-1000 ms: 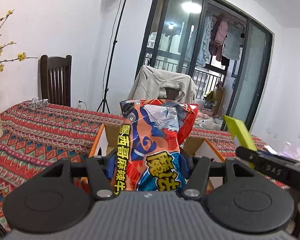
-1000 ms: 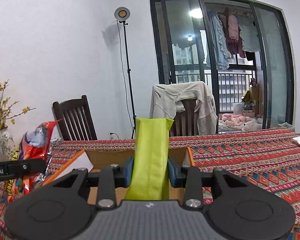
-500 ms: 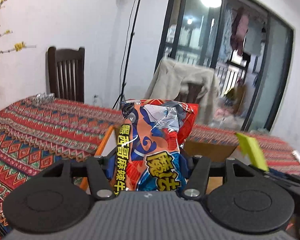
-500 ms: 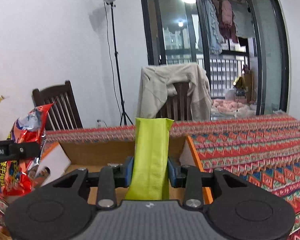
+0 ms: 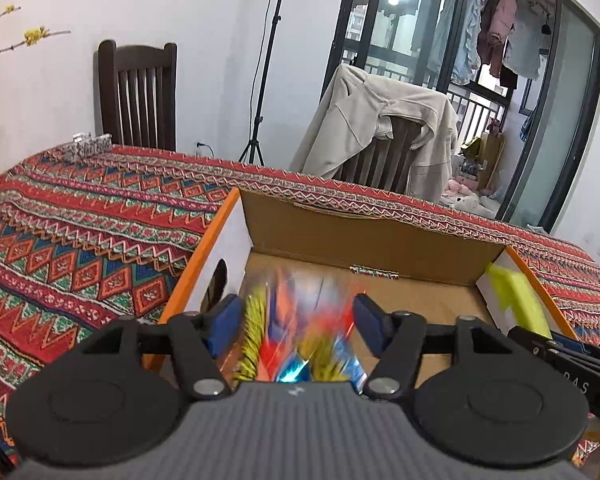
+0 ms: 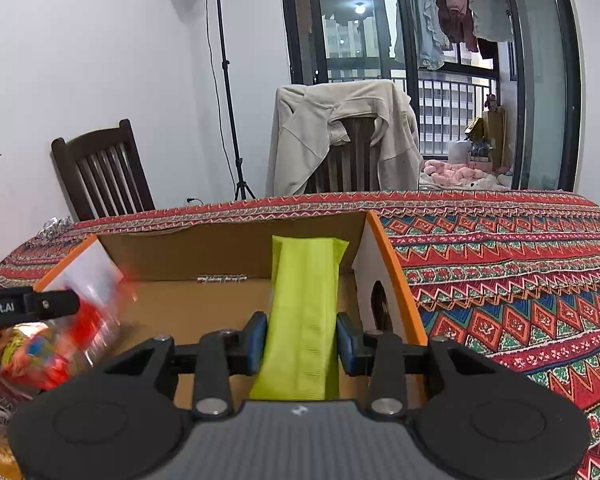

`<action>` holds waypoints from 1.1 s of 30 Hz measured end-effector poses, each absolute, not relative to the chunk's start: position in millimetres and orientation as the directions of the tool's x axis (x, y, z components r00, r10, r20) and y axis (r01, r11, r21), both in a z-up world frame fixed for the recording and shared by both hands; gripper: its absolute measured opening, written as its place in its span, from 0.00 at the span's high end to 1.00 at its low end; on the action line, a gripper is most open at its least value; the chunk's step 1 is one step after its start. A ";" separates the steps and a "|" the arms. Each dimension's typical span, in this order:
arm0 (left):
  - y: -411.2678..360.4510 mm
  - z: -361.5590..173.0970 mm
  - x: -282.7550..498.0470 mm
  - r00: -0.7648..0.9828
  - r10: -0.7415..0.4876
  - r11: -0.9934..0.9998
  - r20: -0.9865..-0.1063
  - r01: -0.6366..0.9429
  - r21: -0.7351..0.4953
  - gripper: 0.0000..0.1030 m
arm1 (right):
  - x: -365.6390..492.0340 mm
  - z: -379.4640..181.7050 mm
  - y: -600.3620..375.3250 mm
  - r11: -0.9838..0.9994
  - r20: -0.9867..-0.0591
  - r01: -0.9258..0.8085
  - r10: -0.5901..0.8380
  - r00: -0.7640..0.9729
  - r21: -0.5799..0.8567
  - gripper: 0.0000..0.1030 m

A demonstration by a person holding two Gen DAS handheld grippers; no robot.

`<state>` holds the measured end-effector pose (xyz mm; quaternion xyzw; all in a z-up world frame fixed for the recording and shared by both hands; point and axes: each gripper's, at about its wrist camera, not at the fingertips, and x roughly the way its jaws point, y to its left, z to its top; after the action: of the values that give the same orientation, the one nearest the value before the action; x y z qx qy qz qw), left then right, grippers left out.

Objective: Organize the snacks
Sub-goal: 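Carry the bag and green bar into the cardboard box while both grippers open to release, then withdraw both tools from the box back toward the snack pile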

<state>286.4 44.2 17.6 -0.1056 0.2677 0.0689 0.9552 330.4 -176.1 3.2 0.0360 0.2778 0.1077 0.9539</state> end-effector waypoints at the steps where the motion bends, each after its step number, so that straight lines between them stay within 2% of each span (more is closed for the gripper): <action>1: 43.6 18.3 284.5 0.852 0.084 0.968 -0.517 -0.192 -0.159 0.21 | 328.5 3.6 -176.1 0.973 -0.520 -0.187 0.229 0.823 0.134 0.64; 3: 40.2 20.8 278.5 0.865 0.106 0.969 -0.491 -0.200 -0.143 0.00 | 324.2 6.4 -178.4 0.969 -0.512 -0.197 0.246 0.823 0.150 0.58; 4: 37.8 23.0 275.0 0.872 0.112 0.970 -0.476 -0.201 -0.140 0.00 | 322.0 8.4 -179.3 0.967 -0.502 -0.202 0.254 0.827 0.156 0.47; 5: 36.7 24.7 271.3 0.879 0.115 0.971 -0.463 -0.199 -0.136 0.00 | 319.6 10.7 -180.0 0.966 -0.491 -0.204 0.257 0.833 0.158 0.32; 6: 35.8 26.3 269.0 0.882 0.111 0.972 -0.457 -0.192 -0.134 0.00 | 316.7 12.3 -180.9 0.966 -0.482 -0.205 0.257 0.838 0.158 0.24; 7: 34.8 27.4 267.4 0.885 0.107 0.973 -0.454 -0.187 -0.136 0.00 | 314.2 14.4 -181.7 0.965 -0.470 -0.208 0.260 0.843 0.160 0.09; 8: 34.5 28.3 266.3 0.886 0.103 0.973 -0.451 -0.184 -0.140 0.00 | 312.1 16.2 -183.0 0.964 -0.460 -0.210 0.264 0.848 0.165 0.00; 18: 31.1 51.7 245.5 0.909 0.075 0.976 -0.411 -0.152 -0.158 0.00 | 296.3 35.7 -193.0 0.967 -0.420 -0.189 0.246 0.874 0.173 0.00; 25: 26.9 72.6 212.6 0.931 0.028 0.978 -0.364 -0.101 -0.182 0.00 | 253.6 63.8 -203.3 0.970 -0.360 -0.202 0.239 0.902 0.137 0.00; 33: 32.0 72.5 160.7 0.930 0.008 0.979 -0.366 -0.082 -0.187 0.00 | 197.3 65.9 -216.0 0.970 -0.360 -0.221 0.243 0.901 0.103 0.00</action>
<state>160.7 32.0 72.5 -0.1000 0.1851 0.0230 0.9773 197.3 -216.0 65.9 0.0297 0.1886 0.1190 0.9744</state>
